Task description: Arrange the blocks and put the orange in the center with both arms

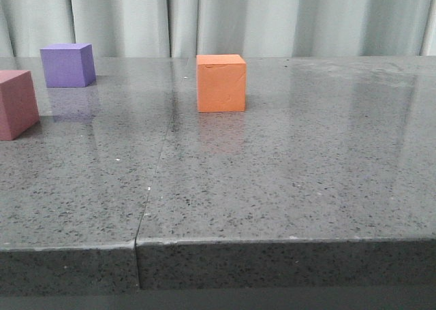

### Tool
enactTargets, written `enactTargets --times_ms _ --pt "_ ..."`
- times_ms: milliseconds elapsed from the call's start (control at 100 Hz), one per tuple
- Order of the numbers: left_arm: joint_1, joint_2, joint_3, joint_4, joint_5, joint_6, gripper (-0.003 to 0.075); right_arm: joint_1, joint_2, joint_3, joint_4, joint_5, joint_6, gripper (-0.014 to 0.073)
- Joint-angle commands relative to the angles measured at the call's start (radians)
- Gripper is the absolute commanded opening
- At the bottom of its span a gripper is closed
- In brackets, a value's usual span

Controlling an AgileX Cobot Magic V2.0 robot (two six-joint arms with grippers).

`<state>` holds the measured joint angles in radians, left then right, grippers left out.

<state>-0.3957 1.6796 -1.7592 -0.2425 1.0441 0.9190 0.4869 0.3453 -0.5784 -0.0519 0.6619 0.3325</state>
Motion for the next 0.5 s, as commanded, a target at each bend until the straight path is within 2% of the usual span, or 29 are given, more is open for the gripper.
enactTargets --times_ms 0,120,490 --pt "-0.029 -0.002 -0.062 -0.041 -0.023 0.018 0.0671 -0.003 0.007 -0.027 -0.014 -0.081 -0.008 -0.0037" --pt "-0.064 0.040 -0.068 -0.069 -0.031 0.081 0.0671 -0.003 0.007 -0.027 -0.014 -0.081 -0.008 -0.0037" --pt "-0.103 0.153 -0.069 -0.074 -0.131 0.085 0.0671 -0.003 0.007 -0.027 -0.014 -0.081 -0.008 -0.0037"
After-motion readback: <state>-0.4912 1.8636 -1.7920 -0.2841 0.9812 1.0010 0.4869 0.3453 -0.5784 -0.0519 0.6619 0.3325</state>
